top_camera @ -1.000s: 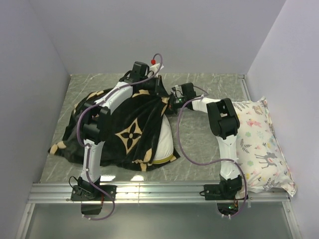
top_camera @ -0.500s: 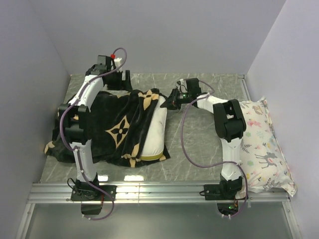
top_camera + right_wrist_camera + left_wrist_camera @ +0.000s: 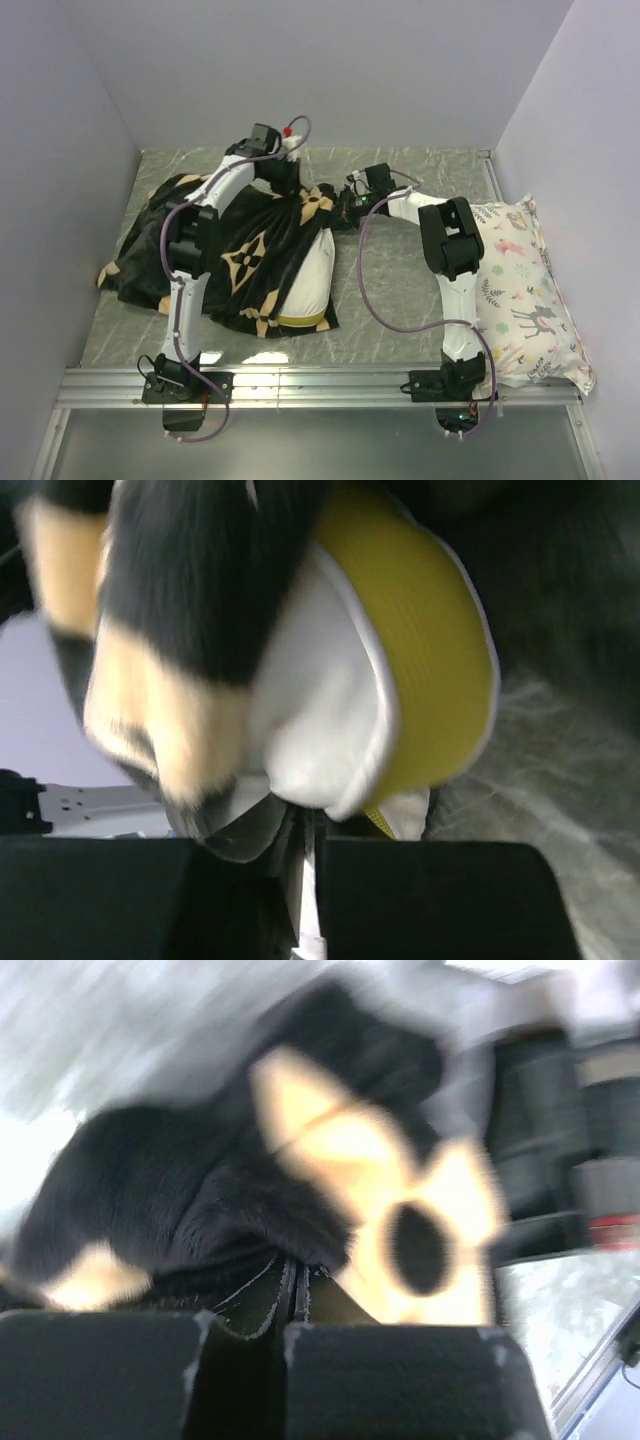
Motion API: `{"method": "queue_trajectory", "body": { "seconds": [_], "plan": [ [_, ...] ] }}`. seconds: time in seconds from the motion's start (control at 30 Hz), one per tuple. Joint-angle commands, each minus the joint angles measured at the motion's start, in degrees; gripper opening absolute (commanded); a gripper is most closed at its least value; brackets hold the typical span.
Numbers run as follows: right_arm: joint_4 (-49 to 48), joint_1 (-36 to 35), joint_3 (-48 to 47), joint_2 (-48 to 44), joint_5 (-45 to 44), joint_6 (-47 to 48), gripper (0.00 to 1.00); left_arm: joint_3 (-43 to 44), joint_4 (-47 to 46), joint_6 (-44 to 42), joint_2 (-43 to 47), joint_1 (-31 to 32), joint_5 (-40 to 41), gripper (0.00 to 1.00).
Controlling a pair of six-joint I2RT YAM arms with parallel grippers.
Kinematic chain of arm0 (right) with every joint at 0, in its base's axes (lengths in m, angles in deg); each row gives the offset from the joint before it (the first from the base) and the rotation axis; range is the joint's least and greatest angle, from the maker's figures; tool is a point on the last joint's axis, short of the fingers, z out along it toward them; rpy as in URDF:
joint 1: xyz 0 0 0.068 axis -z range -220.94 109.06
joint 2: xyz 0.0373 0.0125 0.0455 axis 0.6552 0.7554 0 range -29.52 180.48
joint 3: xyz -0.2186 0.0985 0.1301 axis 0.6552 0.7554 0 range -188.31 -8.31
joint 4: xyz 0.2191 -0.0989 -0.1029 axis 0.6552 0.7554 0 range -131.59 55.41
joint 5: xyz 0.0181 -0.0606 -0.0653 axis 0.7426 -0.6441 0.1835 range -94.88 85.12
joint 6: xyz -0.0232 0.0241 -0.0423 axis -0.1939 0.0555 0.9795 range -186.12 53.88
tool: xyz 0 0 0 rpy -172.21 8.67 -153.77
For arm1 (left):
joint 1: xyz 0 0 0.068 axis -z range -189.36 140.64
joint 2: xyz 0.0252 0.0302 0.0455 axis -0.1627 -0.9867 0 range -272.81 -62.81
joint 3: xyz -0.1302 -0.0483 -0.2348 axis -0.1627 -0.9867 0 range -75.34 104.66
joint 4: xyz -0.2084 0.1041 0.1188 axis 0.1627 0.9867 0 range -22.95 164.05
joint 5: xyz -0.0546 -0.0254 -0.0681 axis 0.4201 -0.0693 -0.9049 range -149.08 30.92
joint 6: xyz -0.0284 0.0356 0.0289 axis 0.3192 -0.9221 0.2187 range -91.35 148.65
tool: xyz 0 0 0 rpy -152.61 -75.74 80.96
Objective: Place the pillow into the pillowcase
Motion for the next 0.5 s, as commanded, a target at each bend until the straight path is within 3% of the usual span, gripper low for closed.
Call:
{"method": "queue_trajectory", "body": {
  "seconds": [0.0,0.17,0.27,0.3,0.33,0.37,0.4,0.47],
  "plan": [
    [-5.7,0.0,-5.2,1.0,2.5,-3.8,0.0,10.0,-7.3,3.4,-1.5,8.2,-17.2,0.0],
    [-6.7,2.1,-10.7,1.2,-0.1,-4.3,0.0,19.2,-14.0,8.0,-6.6,8.9,-20.3,0.0],
    [-3.1,3.6,-12.3,0.6,-3.0,-0.9,0.01,19.5,-11.8,4.4,-6.1,8.2,-15.1,0.26],
    [-2.5,4.1,-12.3,0.1,-3.3,0.4,0.14,18.1,-11.6,3.7,-5.1,7.7,-12.6,0.44],
    [-1.3,5.1,-12.1,-0.1,-3.7,0.9,0.2,16.2,-11.7,3.3,-2.1,6.0,-11.4,0.5],
    [-0.5,5.7,-11.4,-0.5,-4.5,1.4,0.27,12.0,-11.7,2.9,-0.3,4.9,-10.5,0.54],
    [1.6,6.3,-10.8,-2.0,-4.8,2.9,0.44,10.2,-11.2,2.6,3.6,3.6,-9.2,0.59],
    [4.1,8.1,-8.2,-4.1,-5.6,4.9,0.54,5.0,-8.5,0.7,8.1,-0.5,-7.7,0.61]
  ]
}}
